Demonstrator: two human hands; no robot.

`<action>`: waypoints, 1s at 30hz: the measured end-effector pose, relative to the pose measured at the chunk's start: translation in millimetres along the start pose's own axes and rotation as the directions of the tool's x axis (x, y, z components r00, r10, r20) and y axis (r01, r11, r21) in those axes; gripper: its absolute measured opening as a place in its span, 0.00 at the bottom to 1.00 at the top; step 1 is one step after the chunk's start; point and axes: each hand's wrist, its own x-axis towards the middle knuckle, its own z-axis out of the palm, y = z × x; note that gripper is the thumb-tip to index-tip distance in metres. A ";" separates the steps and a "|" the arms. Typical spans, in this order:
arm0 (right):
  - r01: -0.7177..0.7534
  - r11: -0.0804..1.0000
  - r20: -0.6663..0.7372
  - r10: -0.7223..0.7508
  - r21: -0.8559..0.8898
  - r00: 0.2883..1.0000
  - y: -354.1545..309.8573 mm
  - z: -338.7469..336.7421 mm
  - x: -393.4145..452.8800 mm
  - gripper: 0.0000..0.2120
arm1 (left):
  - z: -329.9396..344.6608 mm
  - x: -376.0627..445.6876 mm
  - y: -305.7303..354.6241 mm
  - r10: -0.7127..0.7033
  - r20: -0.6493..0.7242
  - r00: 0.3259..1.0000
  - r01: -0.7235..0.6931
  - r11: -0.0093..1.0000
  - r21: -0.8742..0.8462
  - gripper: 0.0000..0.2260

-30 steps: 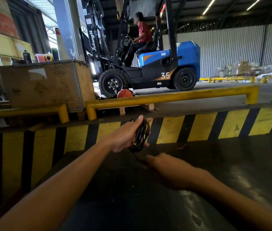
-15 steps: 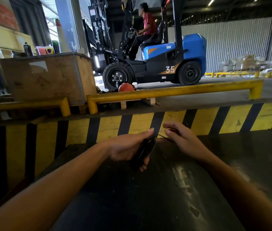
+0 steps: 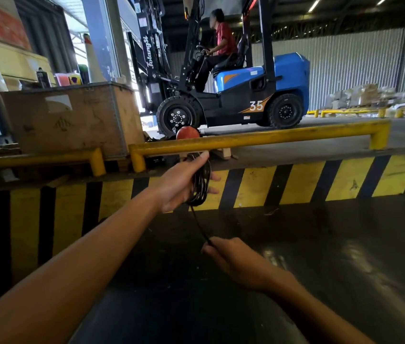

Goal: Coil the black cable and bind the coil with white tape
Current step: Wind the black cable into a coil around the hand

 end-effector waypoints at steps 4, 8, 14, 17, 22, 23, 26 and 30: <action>0.193 0.913 0.032 -0.195 -0.359 0.980 -27.0 -62.0 -1.7 0.08 | -3.2 -12.5 -19.1 -0.314 0.250 0.916 0.225 0.917 0.328 0.29; 0.193 0.954 -0.226 -0.245 -0.229 0.943 -20.5 -102.9 -0.5 0.08 | 2.5 -20.4 -26.4 -0.420 0.421 0.804 0.247 0.880 0.406 0.33; 0.162 0.982 -0.379 -0.113 0.101 0.919 -1.3 -60.3 -4.2 0.12 | 27.8 -25.6 -29.7 -0.351 0.422 0.836 0.213 0.916 0.341 0.18; 0.151 0.942 -0.418 -0.014 0.299 0.909 -0.8 -51.6 -6.7 0.15 | 27.9 -20.9 -30.8 -0.361 0.356 0.862 0.221 0.899 0.378 0.18; 0.080 0.893 -0.264 0.045 0.443 0.963 -2.1 -53.1 -11.1 0.19 | 16.2 -18.8 -32.7 -0.402 0.364 0.840 0.251 0.883 0.396 0.19; 0.066 0.902 -0.231 0.037 0.426 0.972 -1.8 -51.1 -10.7 0.18 | 14.0 -18.7 -34.3 -0.402 0.374 0.836 0.259 0.889 0.377 0.20; 0.032 0.879 -0.201 0.073 0.476 0.977 2.8 -37.3 -8.2 0.16 | 7.5 -19.0 -40.9 -0.386 0.403 0.829 0.295 0.916 0.271 0.21; 0.009 0.862 -0.224 0.123 0.508 0.967 10.3 -9.8 -2.4 0.14 | -3.5 -23.9 -54.5 -0.403 0.394 0.826 0.386 0.914 0.126 0.22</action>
